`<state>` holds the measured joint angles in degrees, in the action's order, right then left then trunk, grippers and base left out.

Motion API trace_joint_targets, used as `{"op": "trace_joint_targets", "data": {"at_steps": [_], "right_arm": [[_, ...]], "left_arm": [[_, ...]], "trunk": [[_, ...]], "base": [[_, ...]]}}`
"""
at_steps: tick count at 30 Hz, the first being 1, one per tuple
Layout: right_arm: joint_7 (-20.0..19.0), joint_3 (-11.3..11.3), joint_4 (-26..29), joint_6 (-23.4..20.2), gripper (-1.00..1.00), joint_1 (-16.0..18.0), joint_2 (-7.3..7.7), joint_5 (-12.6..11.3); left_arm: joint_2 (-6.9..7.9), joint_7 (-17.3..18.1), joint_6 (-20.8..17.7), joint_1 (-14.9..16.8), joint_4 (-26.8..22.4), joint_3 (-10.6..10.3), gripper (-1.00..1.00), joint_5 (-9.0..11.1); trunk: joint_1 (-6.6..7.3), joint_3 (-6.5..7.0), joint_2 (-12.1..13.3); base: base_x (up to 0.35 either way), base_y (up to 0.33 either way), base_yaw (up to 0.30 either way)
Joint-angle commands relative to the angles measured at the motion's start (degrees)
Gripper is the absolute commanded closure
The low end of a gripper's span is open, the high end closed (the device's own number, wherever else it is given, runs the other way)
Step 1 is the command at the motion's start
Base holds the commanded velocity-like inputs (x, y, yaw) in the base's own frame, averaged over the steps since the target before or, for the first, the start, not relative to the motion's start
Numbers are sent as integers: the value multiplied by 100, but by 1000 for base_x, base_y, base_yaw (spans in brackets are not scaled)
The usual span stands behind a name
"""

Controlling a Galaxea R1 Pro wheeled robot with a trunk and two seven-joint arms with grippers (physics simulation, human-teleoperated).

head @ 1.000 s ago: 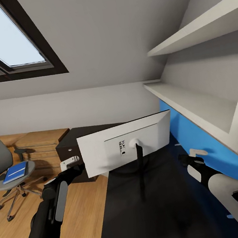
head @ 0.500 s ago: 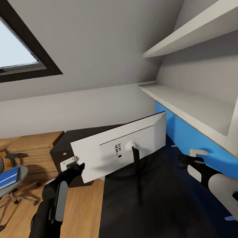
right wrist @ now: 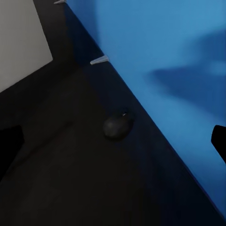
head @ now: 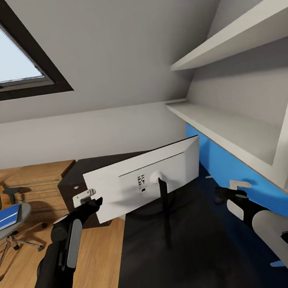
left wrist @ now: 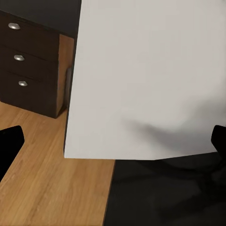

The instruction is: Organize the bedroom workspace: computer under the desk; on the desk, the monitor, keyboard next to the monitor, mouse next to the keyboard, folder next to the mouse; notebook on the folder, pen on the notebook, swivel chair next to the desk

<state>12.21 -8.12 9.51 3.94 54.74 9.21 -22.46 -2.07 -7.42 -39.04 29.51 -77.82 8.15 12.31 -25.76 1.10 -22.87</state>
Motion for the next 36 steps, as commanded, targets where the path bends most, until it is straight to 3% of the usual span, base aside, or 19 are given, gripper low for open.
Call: {"op": "trace_joint_targets", "data": {"at_steps": [1,36], "right_arm": [[18,-49,-2,19,-100,2,2,-60],[9,-49,-16,19,-100,2,2,-57]], "left_arm": [[-4,-40,-25,2,-5,7,-100,61],[-4,-40,-25,2,-5,11,-100,61]], "trunk": [[-2,-3,-4],[-2,-2,-4]], "base": [[17,0,-4],[111,0,0]]}}
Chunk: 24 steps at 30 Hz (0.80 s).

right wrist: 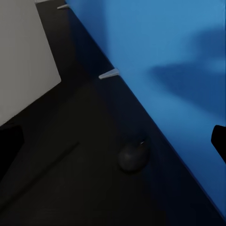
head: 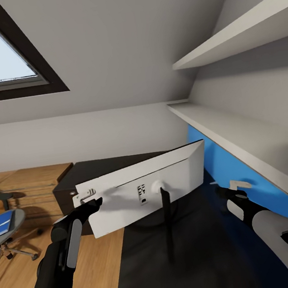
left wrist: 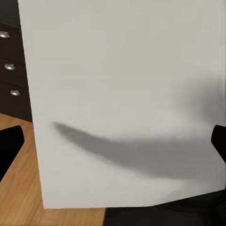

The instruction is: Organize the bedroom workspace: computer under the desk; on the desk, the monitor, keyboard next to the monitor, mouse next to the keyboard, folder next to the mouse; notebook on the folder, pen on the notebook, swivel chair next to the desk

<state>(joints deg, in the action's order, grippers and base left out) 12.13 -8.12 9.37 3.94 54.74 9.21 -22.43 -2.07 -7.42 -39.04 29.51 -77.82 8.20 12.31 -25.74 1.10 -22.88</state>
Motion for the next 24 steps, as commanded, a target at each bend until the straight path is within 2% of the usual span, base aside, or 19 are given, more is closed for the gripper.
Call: {"op": "trace_joint_targets", "data": {"at_steps": [1,24], "right_arm": [[18,-49,-2,19,-100,2,2,-60],[18,-49,3,19,-100,2,11,-60]], "left_arm": [[-4,-40,-25,2,-5,6,-100,61],[-4,-40,-25,2,-5,4,-100,61]], "trunk": [[-4,-3,-4],[-4,-3,-4]], "base": [[216,0,0],[86,0,0]]}}
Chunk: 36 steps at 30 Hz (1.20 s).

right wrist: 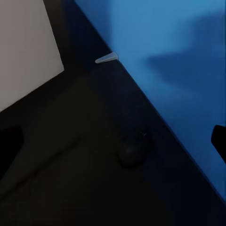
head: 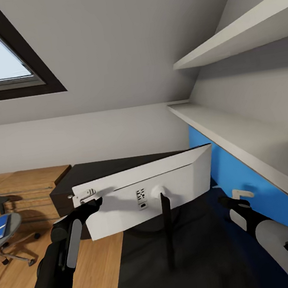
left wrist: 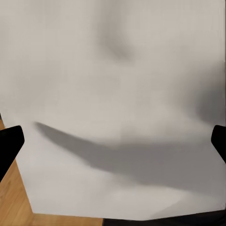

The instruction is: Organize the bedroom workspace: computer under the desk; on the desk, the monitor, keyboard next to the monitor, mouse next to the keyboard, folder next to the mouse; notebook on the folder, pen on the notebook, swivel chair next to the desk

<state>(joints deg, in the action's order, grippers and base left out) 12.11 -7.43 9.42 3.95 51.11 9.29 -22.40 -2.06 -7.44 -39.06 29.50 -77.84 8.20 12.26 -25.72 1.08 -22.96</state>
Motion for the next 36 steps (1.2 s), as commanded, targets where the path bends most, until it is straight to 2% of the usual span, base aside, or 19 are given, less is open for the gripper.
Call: {"op": "trace_joint_targets", "data": {"at_steps": [1,16,17,20,36], "right_arm": [[20,-118,-2,18,-100,365,3,-63],[20,-118,-2,18,-100,365,3,-63],[36,-118,14,51,-100,-2,-32,-54],[37,54,15,148,-100,19,-48,-54],[46,21,16,474,-100,13,-42,-54]], "left_arm": [[-5,-38,-23,3,-3,5,-100,66],[-5,-38,-23,3,-3,6,-100,66],[-38,-62,-2,-13,22,25,-100,66],[-64,-64,0,-14,23,30,-100,66],[-41,-49,-22,-15,-26,41,-100,103]], "trunk": [[-6,-1,4],[-6,-1,4],[-6,-3,4],[-6,-3,4],[-6,-3,4]], "base": [[55,0,0],[7,0,0],[0,0,0],[0,0,0],[0,0,0]]}}
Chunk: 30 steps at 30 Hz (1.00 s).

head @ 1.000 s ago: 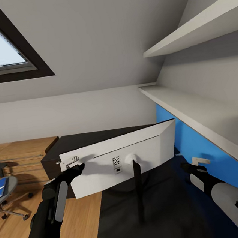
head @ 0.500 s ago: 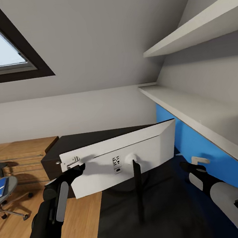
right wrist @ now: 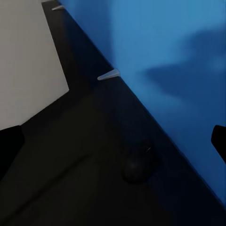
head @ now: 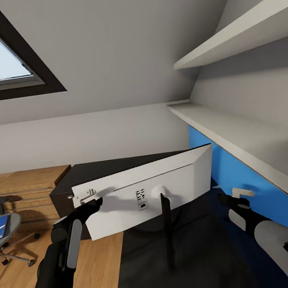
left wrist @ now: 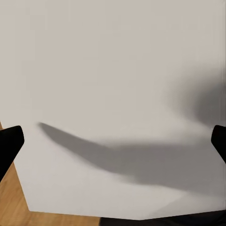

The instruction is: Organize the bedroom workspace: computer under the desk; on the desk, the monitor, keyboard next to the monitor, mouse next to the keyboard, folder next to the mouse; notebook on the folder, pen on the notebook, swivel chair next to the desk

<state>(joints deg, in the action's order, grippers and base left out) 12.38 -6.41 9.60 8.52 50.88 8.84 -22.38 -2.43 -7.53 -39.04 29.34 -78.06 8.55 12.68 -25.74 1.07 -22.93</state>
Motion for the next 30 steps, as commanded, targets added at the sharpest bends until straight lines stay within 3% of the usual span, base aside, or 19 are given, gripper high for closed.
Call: {"op": "trace_joint_targets", "data": {"at_steps": [1,11,12,20,30], "right_arm": [[19,-83,-2,18,-100,35,4,-56],[19,239,-2,27,-100,106,6,-56],[19,-236,-2,27,-100,106,5,-56],[19,-237,-2,27,-100,106,8,-56],[23,-229,1,42,-100,106,12,-56]], "left_arm": [[-6,-39,-24,2,-7,6,-100,63],[-12,-46,-25,2,-101,15,-100,85],[-12,-46,-25,2,-102,15,-100,85],[-19,-46,-25,2,-104,7,-100,85],[-12,-46,-25,2,-105,7,-100,85]], "trunk": [[-27,-19,-39],[-246,-198,-440],[-268,-216,-480],[-444,-360,-801],[-444,-360,-801]], "base": [[0,0,0],[0,0,0],[0,0,0],[0,0,0],[0,0,0]]}}
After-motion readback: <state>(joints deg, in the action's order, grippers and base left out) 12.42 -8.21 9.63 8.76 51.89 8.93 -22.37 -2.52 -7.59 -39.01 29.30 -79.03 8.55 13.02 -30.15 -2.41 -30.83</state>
